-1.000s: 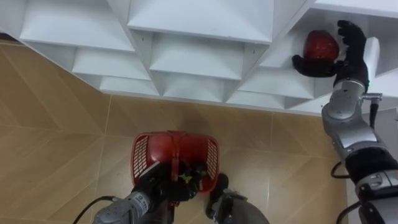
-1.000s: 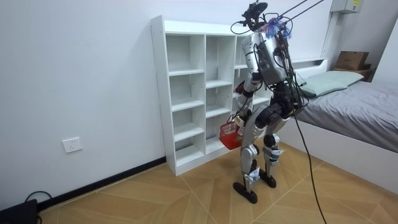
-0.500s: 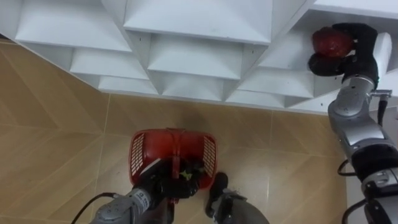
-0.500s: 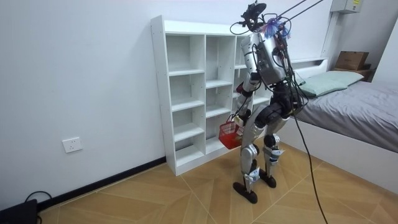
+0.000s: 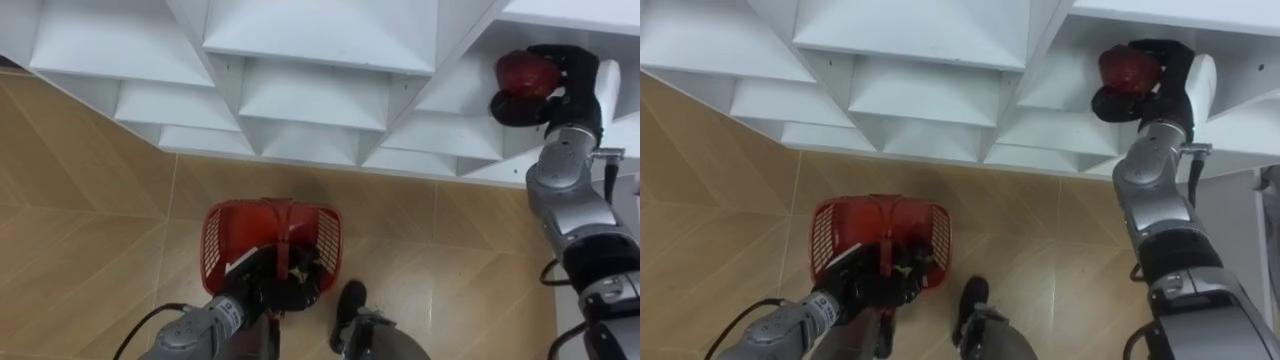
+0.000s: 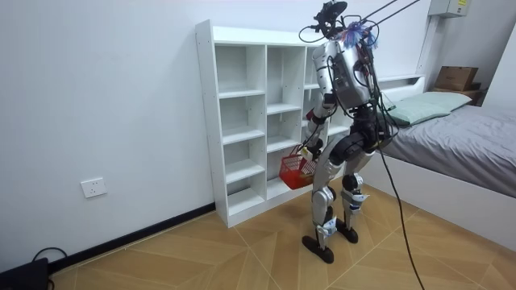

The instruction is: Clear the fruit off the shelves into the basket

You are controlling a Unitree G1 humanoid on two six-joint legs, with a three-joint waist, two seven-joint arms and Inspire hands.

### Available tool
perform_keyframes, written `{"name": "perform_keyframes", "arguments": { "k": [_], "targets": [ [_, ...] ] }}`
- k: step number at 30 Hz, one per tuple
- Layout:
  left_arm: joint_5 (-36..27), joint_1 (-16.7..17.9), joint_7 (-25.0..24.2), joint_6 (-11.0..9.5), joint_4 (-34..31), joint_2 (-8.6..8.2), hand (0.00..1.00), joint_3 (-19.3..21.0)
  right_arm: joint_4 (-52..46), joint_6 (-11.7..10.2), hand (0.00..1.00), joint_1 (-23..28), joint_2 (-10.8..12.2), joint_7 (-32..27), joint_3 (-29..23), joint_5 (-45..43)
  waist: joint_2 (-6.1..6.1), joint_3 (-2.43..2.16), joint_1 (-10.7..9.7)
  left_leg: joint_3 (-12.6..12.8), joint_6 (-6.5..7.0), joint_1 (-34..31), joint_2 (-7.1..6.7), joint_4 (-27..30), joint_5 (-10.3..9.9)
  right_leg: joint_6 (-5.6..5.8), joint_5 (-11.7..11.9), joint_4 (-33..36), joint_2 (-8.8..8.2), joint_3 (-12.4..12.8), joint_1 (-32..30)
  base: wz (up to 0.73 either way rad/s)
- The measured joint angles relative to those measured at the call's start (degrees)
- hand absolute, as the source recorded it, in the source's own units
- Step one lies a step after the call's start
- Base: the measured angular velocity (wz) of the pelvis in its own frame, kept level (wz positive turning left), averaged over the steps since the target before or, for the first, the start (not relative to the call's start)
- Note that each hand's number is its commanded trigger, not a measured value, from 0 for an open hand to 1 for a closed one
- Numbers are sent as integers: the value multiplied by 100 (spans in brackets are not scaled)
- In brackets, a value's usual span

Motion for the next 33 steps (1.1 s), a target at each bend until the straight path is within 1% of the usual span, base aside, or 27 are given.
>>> {"name": "perform_keyframes", "arguments": {
  "k": [5,8,9,10,11,12,13,14,15,16,17,18,19,20,21,22,23,24,25,26,28,29,30,32,33],
  "targets": [
    [-4,-59,-8,0,4,21,100,4,-3,-8,100,181,1,220,112,-34,25,-13,-4,1,-1,212,17,-47,1,12,23,-105,36,-9,262,0],
    [-19,-114,-9,0,27,35,100,12,-38,-8,100,311,10,306,143,-18,93,-28,-1,7,-1,343,24,-55,0,26,41,-171,54,7,425,0],
    [-87,-152,-21,-9,116,16,100,11,-62,-18,100,377,15,314,195,-19,136,-47,3,9,-1,402,22,-78,0,28,42,-185,53,8,478,0],
    [-132,-172,-28,-10,187,1,100,9,-70,-20,100,404,19,326,216,-16,160,-51,4,9,0,443,19,-103,0,31,43,-195,53,9,513,0],
    [-201,-235,-38,-11,312,-13,100,5,-78,-23,100,452,20,363,314,-18,222,-85,2,9,0,512,24,-158,0,42,60,-257,70,13,578,-3],
    [-246,-248,-41,-10,385,-28,100,7,-83,-39,100,495,21,417,429,-18,273,-103,1,14,0,592,29,-188,0,41,73,-282,80,20,654,-3],
    [-257,-258,-41,-10,414,-44,100,7,-94,-60,100,532,23,447,457,-20,298,-109,-3,20,0,629,30,-201,0,41,73,-286,79,21,685,-4],
    [-375,-265,-44,-11,452,-57,100,9,-172,-65,100,631,35,503,502,-32,342,-130,-1,41,0,712,31,-259,0,43,73,-340,76,25,740,-7],
    [-477,-257,-49,-17,450,-60,100,9,-295,-66,100,734,79,549,570,-45,367,-145,-4,86,2,789,34,-309,9,39,82,-355,71,41,779,-9],
    [-494,-247,-49,-19,450,-54,100,6,-320,-81,100,782,122,567,614,-50,374,-149,-3,108,4,846,32,-348,17,38,84,-362,64,46,815,-14],
    [-536,-218,-55,-23,450,-57,100,-27,-325,-169,100,894,197,635,718,-42,388,-159,-34,146,5,968,29,-404,30,38,83,-367,61,77,903,-10],
    [-564,-199,-68,-26,448,-60,100,-37,-324,-175,100,957,224,717,770,-43,397,-172,-39,160,5,1015,28,-435,30,39,82,-384,66,97,937,-10],
    [-561,-186,-115,-34,449,-91,100,-32,-333,-207,100,1106,272,912,848,-44,411,-180,-48,166,2,1107,22,-488,42,49,89,-437,75,121,1012,-11],
    [-541,-167,-182,-48,450,-113,100,14,-460,-254,100,1245,360,994,779,-31,418,-187,-51,204,3,1166,18,-546,59,56,98,-451,81,169,1036,-12],
    [-534,-169,-202,-53,449,-117,100,21,-526,-254,100,1306,366,1075,790,-36,421,-189,-50,221,3,1177,19,-549,60,54,104,-453,82,182,1036,-14],
    [-535,-170,-233,-61,449,-118,100,37,-612,-256,100,1440,400,1278,828,-41,427,-192,-51,234,3,1192,21,-551,60,52,111,-457,85,196,1038,-10],
    [-537,-165,-290,-72,449,-123,100,64,-694,-256,100,1603,460,1468,863,-49,429,-193,-52,244,3,1206,21,-551,60,52,111,-456,87,204,1045,-9],
    [-538,-162,-310,-77,449,-132,100,68,-707,-255,100,1760,566,1653,870,-51,429,-194,-60,269,3,1242,22,-560,60,52,111,-459,88,225,1065,-6],
    [-551,-152,-313,-78,449,-137,100,67,-710,-250,100,1826,622,1723,883,-44,435,-197,-62,284,4,1261,24,-563,60,53,112,-466,89,232,1082,-5],
    [-557,-112,-317,-94,449,-150,100,62,-750,-251,100,1974,687,1863,983,-20,458,-211,-68,291,4,1307,24,-573,60,60,115,-491,90,236,1134,-5],
    [-558,-41,-324,-125,450,-161,100,51,-754,-252,100,2119,737,2088,1196,-14,497,-235,-107,303,5,1398,23,-588,59,76,125,-543,95,249,1245,-2],
    [-558,-5,-336,-140,450,-171,100,51,-754,-253,100,2183,759,2219,1296,-16,515,-245,-161,306,5,1505,15,-666,59,84,130,-573,98,256,1321,0],
    [-558,7,-346,-155,454,-173,100,51,-754,-255,100,2211,770,2297,1322,-28,517,-246,-171,306,5,1560,8,-700,60,84,130,-577,100,260,1364,0],
    [-567,44,-437,-240,454,-181,100,45,-754,-278,100,2298,797,2507,1405,-50,552,-268,-203,303,10,1706,14,-755,63,103,155,-679,153,263,1524,0],
    [-576,51,-449,-261,454,-183,100,38,-754,-298,100,2332,802,2542,1434,-50,556,-271,-206,306,10,1742,14,-769,63,107,160,-693,161,261,1560,0]
  ]
}}
